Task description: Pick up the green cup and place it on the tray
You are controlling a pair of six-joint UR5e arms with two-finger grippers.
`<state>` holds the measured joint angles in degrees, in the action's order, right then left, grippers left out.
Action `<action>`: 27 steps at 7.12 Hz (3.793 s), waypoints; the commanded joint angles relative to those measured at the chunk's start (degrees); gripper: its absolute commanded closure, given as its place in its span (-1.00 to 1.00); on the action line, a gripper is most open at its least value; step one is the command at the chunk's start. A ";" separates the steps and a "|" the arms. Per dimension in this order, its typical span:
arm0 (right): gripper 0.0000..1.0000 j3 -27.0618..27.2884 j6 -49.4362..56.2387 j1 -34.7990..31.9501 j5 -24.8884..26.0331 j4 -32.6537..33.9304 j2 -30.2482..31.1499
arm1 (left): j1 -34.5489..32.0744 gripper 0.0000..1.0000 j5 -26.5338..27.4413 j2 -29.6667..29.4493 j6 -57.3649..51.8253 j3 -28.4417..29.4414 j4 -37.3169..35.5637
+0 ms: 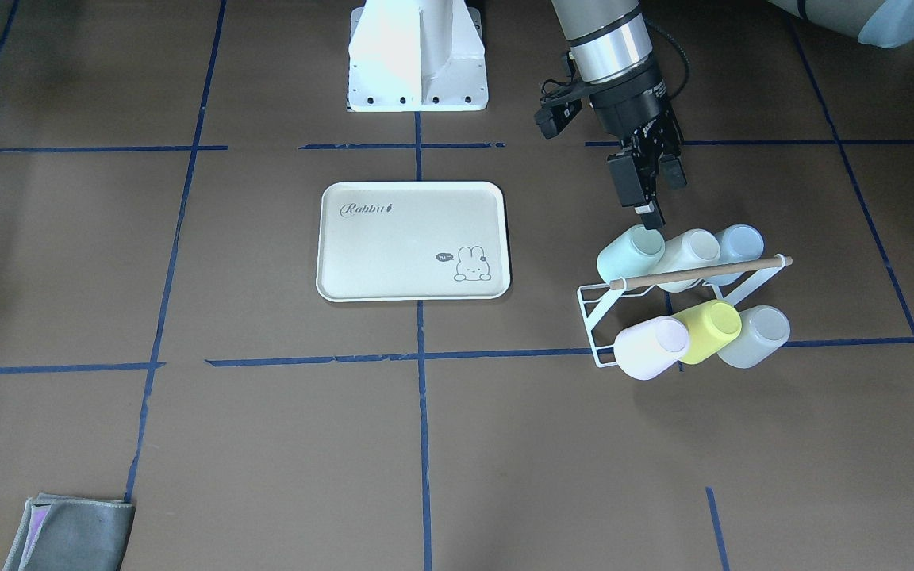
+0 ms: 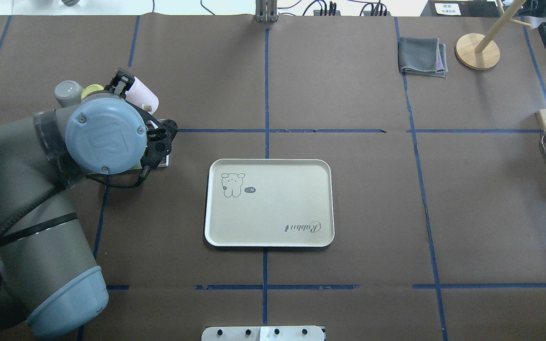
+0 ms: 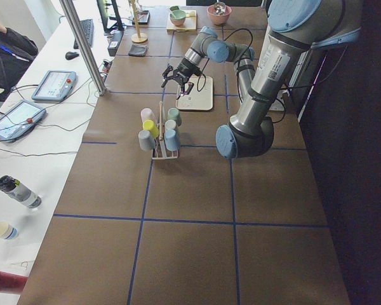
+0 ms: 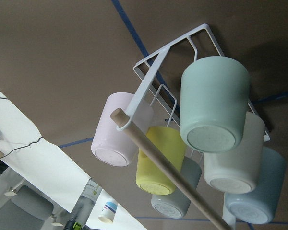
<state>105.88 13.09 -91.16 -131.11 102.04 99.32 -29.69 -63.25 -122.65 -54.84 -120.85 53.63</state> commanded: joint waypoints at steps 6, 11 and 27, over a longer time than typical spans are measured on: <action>-0.99 -0.06 0.10 0.01 0.07 0.00 0.09 | 7.80 -1.00 7.25 1.62 1.04 4.65 -1.60; -0.99 -0.15 0.10 0.01 0.07 0.00 0.00 | 8.07 -1.00 8.66 1.63 5.36 10.70 2.33; -0.99 -0.15 0.09 0.02 0.07 0.00 0.09 | 8.07 -1.00 9.46 3.56 7.47 22.47 14.71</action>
<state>105.81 13.14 -91.18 -131.04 102.04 99.40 -21.62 -53.85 -119.09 -47.32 -100.49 64.95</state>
